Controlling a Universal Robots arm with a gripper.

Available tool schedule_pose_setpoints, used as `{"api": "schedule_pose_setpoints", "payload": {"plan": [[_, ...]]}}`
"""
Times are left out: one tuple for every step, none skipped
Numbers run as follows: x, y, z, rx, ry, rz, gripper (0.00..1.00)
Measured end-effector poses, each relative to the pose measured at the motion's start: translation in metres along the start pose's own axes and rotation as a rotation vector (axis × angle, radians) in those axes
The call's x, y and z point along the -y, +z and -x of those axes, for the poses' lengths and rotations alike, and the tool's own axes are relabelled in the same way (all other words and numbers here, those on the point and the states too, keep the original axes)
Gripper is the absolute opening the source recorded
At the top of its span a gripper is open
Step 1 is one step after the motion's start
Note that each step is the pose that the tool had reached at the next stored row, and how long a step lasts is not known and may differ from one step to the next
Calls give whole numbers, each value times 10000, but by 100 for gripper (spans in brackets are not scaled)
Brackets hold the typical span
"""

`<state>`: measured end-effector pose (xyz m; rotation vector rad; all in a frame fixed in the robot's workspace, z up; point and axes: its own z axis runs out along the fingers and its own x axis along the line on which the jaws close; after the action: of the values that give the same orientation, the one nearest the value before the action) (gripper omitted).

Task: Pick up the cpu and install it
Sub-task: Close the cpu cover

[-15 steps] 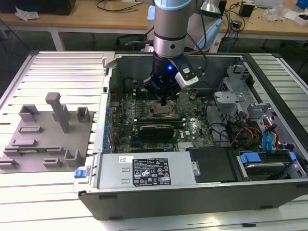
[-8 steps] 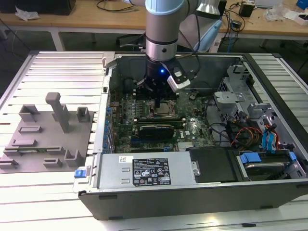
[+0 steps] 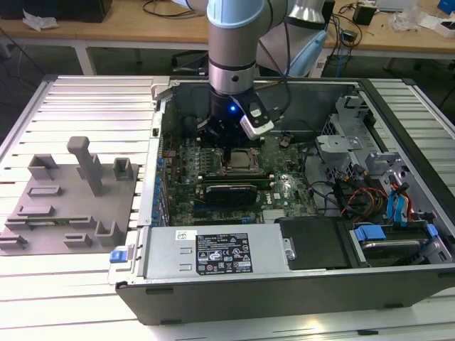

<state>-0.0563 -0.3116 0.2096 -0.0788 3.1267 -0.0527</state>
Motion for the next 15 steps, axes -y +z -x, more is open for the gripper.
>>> {"api": "schedule_pose_setpoints", "payload": {"plan": [[-1, 7, -9, 0, 0, 2, 11], [-1, 12, -16, -1, 0, 3, 11], [-1, 12, -17, -2, 0, 2, 11], [-1, 13, -16, -1, -1, 2, 11], [-1, 14, -16, 0, -1, 3, 11], [-1, 14, -16, 0, -1, 4, 11], [-1, 15, -16, -1, 0, 3, 11], [-3, 24, -16, 4, 0, 9, 11], [-2, 29, -16, 2, 0, 10, 11], [-2, 34, -17, 1, 1, 13, 11], [-2, 37, -17, 0, 1, 14, 11], [-2, 41, -17, -2, 0, 14, 11], [-2, 41, -17, -1, 0, 15, 11], [-2, 42, -17, -1, 0, 16, 11], [-3, 54, -16, 2, 0, 20, 11]]}}
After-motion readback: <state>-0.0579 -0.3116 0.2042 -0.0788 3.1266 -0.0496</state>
